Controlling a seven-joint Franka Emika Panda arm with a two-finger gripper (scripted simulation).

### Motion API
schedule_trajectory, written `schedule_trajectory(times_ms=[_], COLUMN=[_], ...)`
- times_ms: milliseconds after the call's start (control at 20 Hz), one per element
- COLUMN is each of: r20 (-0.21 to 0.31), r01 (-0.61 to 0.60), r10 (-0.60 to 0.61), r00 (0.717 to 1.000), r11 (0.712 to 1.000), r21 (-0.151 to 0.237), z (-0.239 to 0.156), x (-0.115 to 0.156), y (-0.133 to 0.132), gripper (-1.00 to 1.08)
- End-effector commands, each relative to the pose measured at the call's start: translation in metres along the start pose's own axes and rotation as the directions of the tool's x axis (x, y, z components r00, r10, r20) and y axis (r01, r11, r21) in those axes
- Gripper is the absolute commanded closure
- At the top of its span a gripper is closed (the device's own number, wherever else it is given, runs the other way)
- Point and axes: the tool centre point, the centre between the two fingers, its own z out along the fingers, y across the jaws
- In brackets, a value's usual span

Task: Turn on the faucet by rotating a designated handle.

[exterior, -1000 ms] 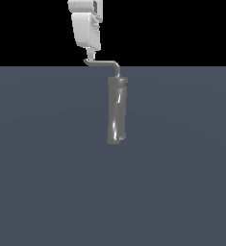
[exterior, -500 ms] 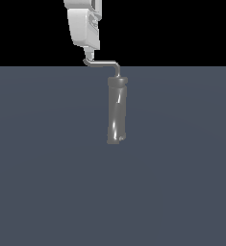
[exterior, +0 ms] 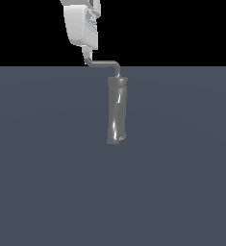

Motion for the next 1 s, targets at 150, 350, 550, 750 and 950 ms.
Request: schedule_trajectory(times_ms=[150,350,550,750,950], r20=[-0.002,-0.002,-0.002,-0.002,-0.002], r01=[-0.003,-0.002,-0.002,-0.002,-0.001], r10=[0.003,0.002,0.002,0.002,0.001], r00=[1.0,1.0,1.0,1.0,1.0], r11=[1.0,1.0,1.0,1.0,1.0], r21=[-0.004,-0.005,-0.006,-0.007,-0.008], z=[0.0,0.0,0.0,0.0,-0.001], x=[0.013,0.021,0.029,0.038,0.047], y=[0.015,0.026,0.037,0.049,0.061], gripper=[1.08,1.08,1.08,1.08,1.08])
